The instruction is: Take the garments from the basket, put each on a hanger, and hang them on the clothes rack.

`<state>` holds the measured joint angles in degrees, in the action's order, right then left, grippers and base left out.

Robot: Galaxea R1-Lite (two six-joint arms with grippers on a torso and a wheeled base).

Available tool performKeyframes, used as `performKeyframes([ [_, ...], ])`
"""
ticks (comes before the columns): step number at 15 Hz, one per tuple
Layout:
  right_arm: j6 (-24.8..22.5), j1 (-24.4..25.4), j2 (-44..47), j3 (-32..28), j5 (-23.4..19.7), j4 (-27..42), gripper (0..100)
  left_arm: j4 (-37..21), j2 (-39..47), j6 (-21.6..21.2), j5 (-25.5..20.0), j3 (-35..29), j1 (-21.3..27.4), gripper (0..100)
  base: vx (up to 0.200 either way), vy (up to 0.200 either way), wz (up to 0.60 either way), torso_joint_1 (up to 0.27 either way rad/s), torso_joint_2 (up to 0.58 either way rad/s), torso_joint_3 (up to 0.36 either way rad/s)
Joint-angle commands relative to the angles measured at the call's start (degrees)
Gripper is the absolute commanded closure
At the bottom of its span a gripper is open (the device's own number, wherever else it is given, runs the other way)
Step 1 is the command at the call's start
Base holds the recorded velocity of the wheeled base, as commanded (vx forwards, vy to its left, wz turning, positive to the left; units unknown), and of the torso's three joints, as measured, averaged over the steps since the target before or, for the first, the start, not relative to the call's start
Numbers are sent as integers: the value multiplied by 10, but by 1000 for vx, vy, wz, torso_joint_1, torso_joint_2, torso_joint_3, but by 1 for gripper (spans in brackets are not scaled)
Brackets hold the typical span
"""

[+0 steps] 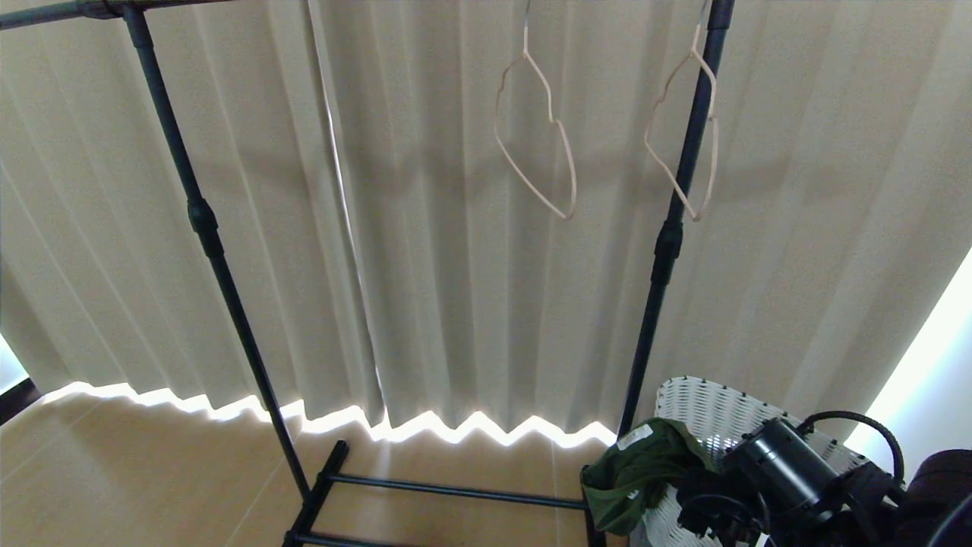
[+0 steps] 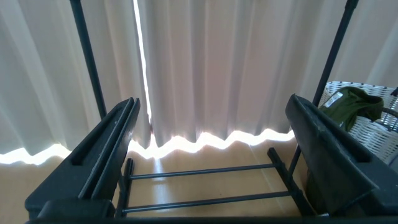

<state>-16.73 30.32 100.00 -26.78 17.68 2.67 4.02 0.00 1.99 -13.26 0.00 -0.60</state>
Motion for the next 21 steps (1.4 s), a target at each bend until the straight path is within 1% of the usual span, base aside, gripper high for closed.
performKeyframes([
  [1,0,-6,35,-4,33,-4,0,1,0,0,0,0,0,0,0,0,0,0,0,0],
  [2,0,-11,41,-5,48,-1,0,0,0,0,0,0,0,0,0,0,0,0,0,0],
  [3,0,-15,41,-6,53,1,0,0,0,0,0,0,0,0,0,0,0,0,0,0],
  [6,-1,-28,41,-5,54,1,0,1,0,0,0,0,0,0,0,0,0,0,0,0],
  [7,-1,-32,40,-6,54,0,100,0,0,0,0,0,0,0,0,0,0,0,0,0],
  [9,0,-32,28,-7,60,0,100,1,0,0,0,0,0,0,0,0,0,0,0,0],
  [12,0,-32,-31,9,66,3,100,1,0,0,0,0,0,0,0,0,0,0,0,0],
  [14,0,-38,-158,38,67,4,100,1,0,-1,0,0,0,0,0,0,0,0,0,0],
  [16,-4,-69,-300,42,67,7,100,1,0,-3,-1,0,0,0,0,0,0,0,0,0],
  [17,-8,-100,-370,32,67,23,100,1,0,-3,-1,0,0,0,0,0,0,0,0,0],
  [18,-13,-118,-407,23,66,34,100,0,0,-3,-1,0,0,0,0,0,0,0,0,0],
  [19,-18,-148,-475,2,61,59,100,0,1,-3,-2,0,0,0,0,0,0,0,0,0],
  [21,-18,-160,-546,-5,60,76,100,0,1,-5,-2,0,0,0,0,0,0,0,0,0],
])
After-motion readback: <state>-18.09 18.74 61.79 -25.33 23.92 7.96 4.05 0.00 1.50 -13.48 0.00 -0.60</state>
